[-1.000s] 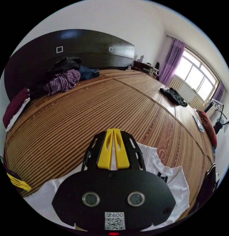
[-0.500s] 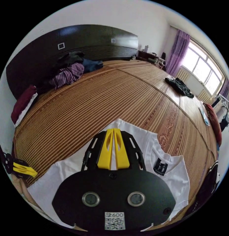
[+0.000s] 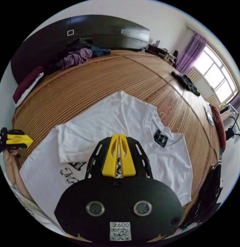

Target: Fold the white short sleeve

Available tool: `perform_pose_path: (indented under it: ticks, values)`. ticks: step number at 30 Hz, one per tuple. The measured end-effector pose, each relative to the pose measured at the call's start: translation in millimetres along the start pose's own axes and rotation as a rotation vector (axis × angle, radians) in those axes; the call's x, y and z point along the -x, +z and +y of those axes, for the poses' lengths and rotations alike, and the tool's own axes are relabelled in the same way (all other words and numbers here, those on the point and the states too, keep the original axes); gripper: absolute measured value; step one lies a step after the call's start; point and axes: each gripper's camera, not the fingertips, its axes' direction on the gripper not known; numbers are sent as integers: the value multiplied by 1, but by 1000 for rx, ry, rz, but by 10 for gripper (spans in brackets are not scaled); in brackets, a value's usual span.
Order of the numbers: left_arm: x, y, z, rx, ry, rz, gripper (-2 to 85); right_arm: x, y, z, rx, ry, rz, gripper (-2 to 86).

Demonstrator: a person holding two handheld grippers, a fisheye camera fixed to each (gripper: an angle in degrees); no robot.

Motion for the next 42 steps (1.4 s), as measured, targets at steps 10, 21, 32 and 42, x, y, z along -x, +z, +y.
perform_pose_path:
  ticks: [10, 21, 32, 42]
  values:
    - [9, -1, 10, 8, 25, -23, 3, -89, -20, 36, -111, 379, -229, 22]
    - [52, -10, 14, 5, -7, 12, 3, -72, -51, 39, -114, 239, -155, -9]
    - [79, -16, 16, 33, 16, -11, 2, -54, -27, 63, -96, 205, -76, -8]
    - [109, -16, 16, 45, 10, -16, 2, 53, -73, 68, -380, -10, -208, -8]
